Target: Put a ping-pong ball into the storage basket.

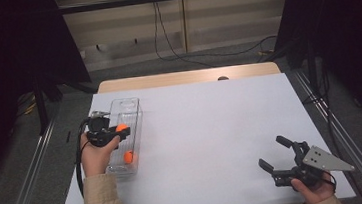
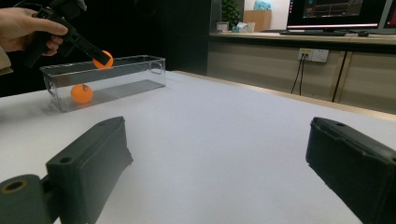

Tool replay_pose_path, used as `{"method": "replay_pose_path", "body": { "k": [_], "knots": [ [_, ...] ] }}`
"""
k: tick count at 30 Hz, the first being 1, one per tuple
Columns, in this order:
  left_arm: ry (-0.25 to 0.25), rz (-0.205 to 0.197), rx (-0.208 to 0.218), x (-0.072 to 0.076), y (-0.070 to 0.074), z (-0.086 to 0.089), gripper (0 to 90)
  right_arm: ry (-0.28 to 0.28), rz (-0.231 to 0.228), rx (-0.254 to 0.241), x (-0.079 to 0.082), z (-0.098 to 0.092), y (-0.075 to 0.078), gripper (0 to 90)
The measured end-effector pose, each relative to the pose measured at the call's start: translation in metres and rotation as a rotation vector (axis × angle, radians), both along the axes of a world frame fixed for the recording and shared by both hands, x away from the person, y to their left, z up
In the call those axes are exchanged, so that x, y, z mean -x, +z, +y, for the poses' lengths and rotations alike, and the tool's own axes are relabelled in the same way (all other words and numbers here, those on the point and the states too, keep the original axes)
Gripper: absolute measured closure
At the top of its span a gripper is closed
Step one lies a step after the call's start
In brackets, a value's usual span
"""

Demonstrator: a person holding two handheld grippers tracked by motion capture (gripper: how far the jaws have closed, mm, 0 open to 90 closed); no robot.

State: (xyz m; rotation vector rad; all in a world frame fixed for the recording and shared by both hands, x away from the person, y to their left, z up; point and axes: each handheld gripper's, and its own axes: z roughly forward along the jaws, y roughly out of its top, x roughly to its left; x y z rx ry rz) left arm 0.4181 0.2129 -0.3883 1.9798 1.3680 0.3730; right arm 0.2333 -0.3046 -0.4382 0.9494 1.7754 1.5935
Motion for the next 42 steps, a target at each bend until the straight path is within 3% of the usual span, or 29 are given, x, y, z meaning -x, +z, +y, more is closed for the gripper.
{"method": "replay_pose_path", "body": {
  "k": [42],
  "knots": [
    [0.005,0.004,-0.058,-0.0031,-0.0088,-0.0049,50.7,0.002,0.0,-0.002,-0.0003,0.0002,0.0002,5.0]
  ]
}}
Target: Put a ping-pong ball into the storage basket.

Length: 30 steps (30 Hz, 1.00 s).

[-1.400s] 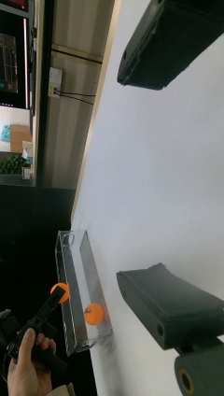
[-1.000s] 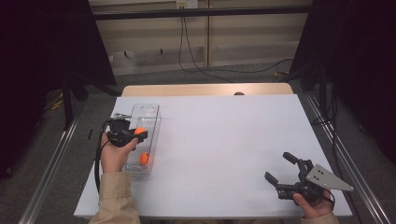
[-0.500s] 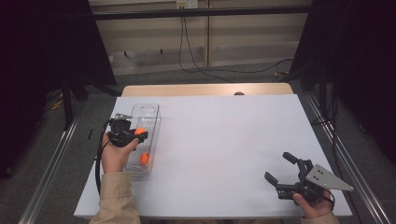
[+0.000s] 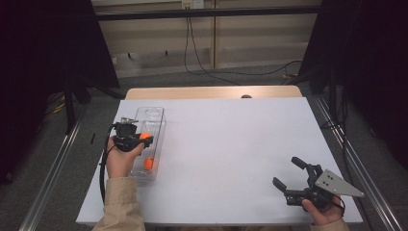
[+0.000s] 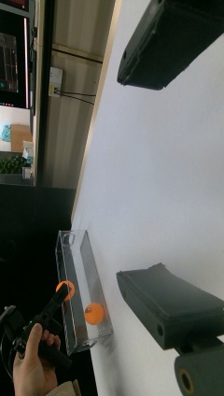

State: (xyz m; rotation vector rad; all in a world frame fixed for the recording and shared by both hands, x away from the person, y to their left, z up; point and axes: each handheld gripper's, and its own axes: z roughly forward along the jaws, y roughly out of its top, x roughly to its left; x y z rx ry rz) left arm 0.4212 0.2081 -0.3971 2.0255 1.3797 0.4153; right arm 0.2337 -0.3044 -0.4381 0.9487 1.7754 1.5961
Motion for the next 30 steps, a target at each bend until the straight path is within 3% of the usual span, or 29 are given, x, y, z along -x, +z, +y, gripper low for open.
{"method": "replay_pose_path", "body": {
  "k": [12,30],
  "knots": [
    [0.012,0.006,-0.009,-0.001,-0.0029,0.0002,50.5,0.001,0.0,-0.002,0.0003,0.0001,0.0001,5.0],
    [0.02,-0.032,-0.003,0.003,0.0024,0.0005,40.1,0.0,0.0,0.0,0.0004,-0.0003,0.0,5.0]
  ]
}}
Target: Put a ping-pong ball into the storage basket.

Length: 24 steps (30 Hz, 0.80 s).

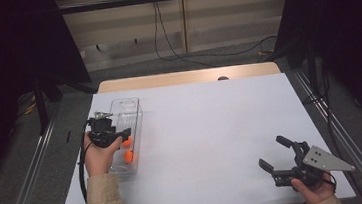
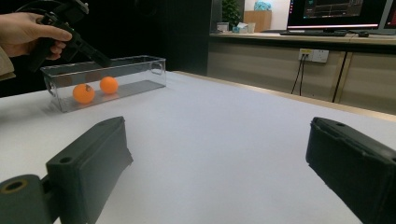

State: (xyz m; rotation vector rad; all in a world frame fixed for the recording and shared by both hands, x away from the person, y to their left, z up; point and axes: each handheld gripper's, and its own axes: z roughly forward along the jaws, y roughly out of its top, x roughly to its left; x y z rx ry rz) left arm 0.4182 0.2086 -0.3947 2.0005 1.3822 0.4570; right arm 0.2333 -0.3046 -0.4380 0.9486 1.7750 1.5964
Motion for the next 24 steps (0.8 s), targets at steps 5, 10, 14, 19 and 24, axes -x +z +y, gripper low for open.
{"method": "replay_pose_path", "body": {
  "k": [5,10,14,19,24],
  "knots": [
    [0.0,-0.013,0.001,0.003,0.002,-0.002,34.8,-0.001,0.0,-0.001,0.0,0.0,0.0,5.0],
    [-0.007,-0.026,0.003,0.005,0.003,-0.003,29.3,0.0,-0.001,-0.001,0.0,0.001,0.0,5.0],
    [-0.014,-0.039,0.007,0.008,0.005,-0.003,27.0,0.0,0.001,-0.002,0.0,0.001,0.0,5.0],
    [-0.021,-0.056,0.012,0.01,0.006,-0.005,23.0,0.0,0.001,-0.002,0.0,0.001,0.0,5.0],
    [-0.038,-0.079,0.008,0.013,0.007,-0.008,19.7,-0.001,0.002,0.0,0.0,0.0,0.0,5.0]
  ]
}}
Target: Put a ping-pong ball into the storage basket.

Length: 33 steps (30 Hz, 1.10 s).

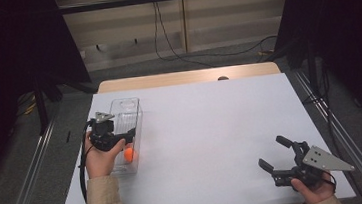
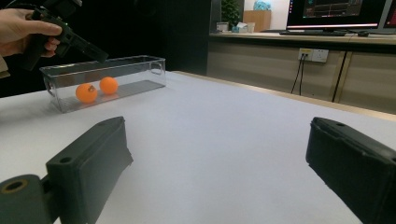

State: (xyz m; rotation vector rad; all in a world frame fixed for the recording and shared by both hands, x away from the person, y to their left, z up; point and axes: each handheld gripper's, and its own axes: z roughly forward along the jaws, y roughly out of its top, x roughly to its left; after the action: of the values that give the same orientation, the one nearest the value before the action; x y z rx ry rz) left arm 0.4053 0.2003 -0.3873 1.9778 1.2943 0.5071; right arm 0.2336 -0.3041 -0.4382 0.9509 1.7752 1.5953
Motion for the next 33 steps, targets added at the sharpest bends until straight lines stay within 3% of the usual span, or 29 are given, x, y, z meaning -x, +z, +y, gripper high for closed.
{"method": "replay_pose_path", "body": {
  "k": [9,33],
  "knots": [
    [-0.045,-0.072,0.012,0.009,0.003,-0.009,15.0,-0.001,-0.001,-0.001,0.0,0.0,0.0,5.0],
    [-0.043,-0.153,0.105,0.03,0.003,-0.005,9.1,-0.001,-0.002,-0.002,0.0,0.0,0.0,5.0]
  ]
}}
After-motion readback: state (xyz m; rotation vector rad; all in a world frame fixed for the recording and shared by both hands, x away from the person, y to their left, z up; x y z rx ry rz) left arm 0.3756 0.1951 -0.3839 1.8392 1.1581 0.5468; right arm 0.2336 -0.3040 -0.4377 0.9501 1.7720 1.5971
